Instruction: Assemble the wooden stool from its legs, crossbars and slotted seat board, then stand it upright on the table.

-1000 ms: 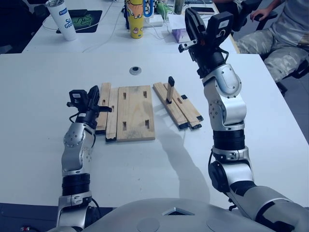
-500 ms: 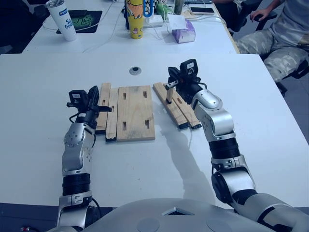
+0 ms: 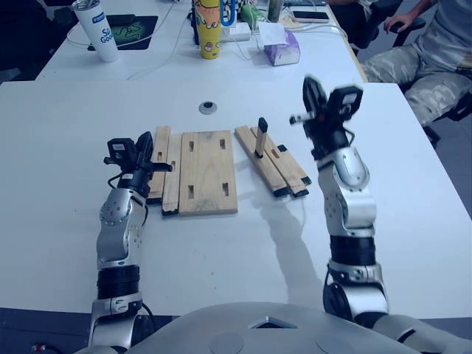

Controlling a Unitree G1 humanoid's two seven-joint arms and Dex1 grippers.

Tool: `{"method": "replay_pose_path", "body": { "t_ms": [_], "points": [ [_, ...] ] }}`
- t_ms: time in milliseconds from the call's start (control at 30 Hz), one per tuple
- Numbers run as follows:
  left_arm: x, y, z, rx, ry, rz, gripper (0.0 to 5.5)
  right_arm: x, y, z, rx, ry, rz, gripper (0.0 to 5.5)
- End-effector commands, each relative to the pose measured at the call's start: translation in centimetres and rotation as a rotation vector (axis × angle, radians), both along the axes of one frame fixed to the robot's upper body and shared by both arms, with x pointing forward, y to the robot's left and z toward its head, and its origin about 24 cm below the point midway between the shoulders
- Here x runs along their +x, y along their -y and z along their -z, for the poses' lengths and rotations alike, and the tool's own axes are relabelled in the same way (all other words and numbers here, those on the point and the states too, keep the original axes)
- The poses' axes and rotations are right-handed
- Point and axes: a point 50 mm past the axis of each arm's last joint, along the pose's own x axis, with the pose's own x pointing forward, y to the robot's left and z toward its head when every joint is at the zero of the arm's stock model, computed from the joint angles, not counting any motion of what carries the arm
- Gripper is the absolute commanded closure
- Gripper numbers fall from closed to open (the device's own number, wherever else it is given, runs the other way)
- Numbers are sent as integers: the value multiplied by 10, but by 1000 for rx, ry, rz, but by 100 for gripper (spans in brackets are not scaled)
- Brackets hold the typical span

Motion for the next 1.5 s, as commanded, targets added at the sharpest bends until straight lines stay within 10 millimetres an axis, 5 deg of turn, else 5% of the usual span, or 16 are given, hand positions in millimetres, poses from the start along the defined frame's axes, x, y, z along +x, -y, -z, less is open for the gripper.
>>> {"method": "replay_pose_path", "body": {
  "t_ms": [33,267,633,1133,1500],
  "points": [
    [-7,8,-2,-25,19,-36,550,-27,7,22,-49,-217,-197,522],
    [-26,22,2,-71,30,-132,550,-32,11,24,-130,-504,-416,409],
    [-20,32,-1,-81,65,-172,550,-32,4,32,-228,-676,-438,261],
    [-16,34,-3,-60,74,-139,550,-22,-2,64,-346,-743,-328,261],
    [-14,40,-2,-69,76,-135,550,1,-27,77,-385,-703,-315,261]
  ]
}}
